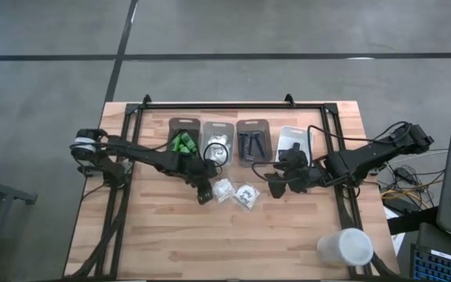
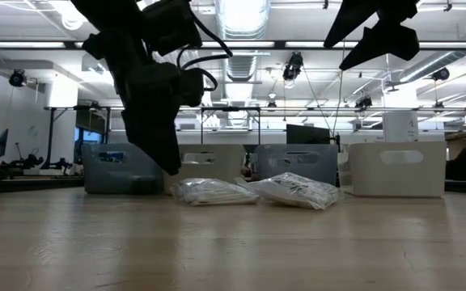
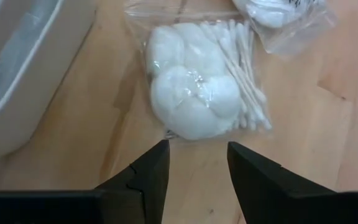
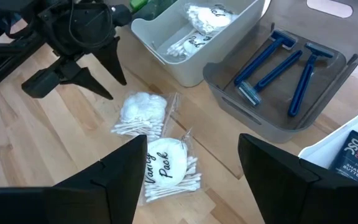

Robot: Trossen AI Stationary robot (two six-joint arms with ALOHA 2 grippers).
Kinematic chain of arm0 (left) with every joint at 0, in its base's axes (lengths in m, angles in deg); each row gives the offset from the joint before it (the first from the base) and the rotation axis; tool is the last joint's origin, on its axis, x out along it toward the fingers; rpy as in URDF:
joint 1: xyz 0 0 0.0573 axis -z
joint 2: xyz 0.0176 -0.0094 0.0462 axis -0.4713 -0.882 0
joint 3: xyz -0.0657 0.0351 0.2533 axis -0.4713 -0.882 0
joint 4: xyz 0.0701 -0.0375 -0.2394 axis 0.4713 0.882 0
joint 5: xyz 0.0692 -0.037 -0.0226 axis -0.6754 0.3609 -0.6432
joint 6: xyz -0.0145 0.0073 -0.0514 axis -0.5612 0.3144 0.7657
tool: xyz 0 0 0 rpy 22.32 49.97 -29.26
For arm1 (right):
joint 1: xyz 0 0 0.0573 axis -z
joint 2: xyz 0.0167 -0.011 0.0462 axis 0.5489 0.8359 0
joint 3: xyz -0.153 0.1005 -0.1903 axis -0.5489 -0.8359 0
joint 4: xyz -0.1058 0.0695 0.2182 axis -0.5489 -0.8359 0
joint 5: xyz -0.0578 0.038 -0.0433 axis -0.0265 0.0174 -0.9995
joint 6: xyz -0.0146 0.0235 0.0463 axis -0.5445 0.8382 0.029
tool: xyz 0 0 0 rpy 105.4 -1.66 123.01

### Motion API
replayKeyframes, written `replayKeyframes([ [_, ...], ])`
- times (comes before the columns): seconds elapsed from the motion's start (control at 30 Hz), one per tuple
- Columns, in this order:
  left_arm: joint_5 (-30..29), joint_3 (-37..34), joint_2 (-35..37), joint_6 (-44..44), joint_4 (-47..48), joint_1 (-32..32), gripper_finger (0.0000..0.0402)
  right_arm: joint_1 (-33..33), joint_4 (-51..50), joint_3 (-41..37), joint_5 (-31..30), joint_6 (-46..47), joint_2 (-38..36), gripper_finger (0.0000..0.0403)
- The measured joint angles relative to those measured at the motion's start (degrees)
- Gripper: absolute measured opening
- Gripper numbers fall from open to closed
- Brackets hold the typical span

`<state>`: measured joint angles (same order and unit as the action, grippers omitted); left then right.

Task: Pick & Place Travel size toiletries
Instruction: Put the white cotton pack into the gray bin

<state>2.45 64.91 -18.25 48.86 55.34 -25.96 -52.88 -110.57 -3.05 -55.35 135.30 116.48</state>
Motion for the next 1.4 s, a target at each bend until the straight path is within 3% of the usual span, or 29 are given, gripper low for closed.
replayKeyframes([
  [0.13,-1.5,0.0,-0.1,-1.5,0.0,-0.7,0.0182,0.0,0.0,0.0,-0.1,-0.5,0.0,0.0260],
  [0.33,-1.6,0.0,-0.2,-2.1,-0.4,-0.9,0.0244,0.0,0.0,0.0,-0.9,-0.6,0.0,0.0278],
  [0.47,1.9,0.0,-0.6,-3.7,-1.9,-0.9,0.0270,0.0,0.0,0.0,-1.5,-0.7,0.0,0.0287],
  [0.8,-0.6,0.1,-3.8,-4.0,-6.4,-1.2,0.0264,0.0,-0.1,-0.8,-1.5,-0.1,0.0,0.0296],
  [1.17,-1.1,0.5,-3.4,-4.2,-5.5,0.3,0.0252,0.0,0.0,-1.5,-1.5,0.0,0.0,0.0260],
  [1.4,-8.3,0.6,-2.1,-5.0,-5.3,5.0,0.0252,0.0,0.1,-1.8,-1.6,0.0,0.0,0.0259],
])
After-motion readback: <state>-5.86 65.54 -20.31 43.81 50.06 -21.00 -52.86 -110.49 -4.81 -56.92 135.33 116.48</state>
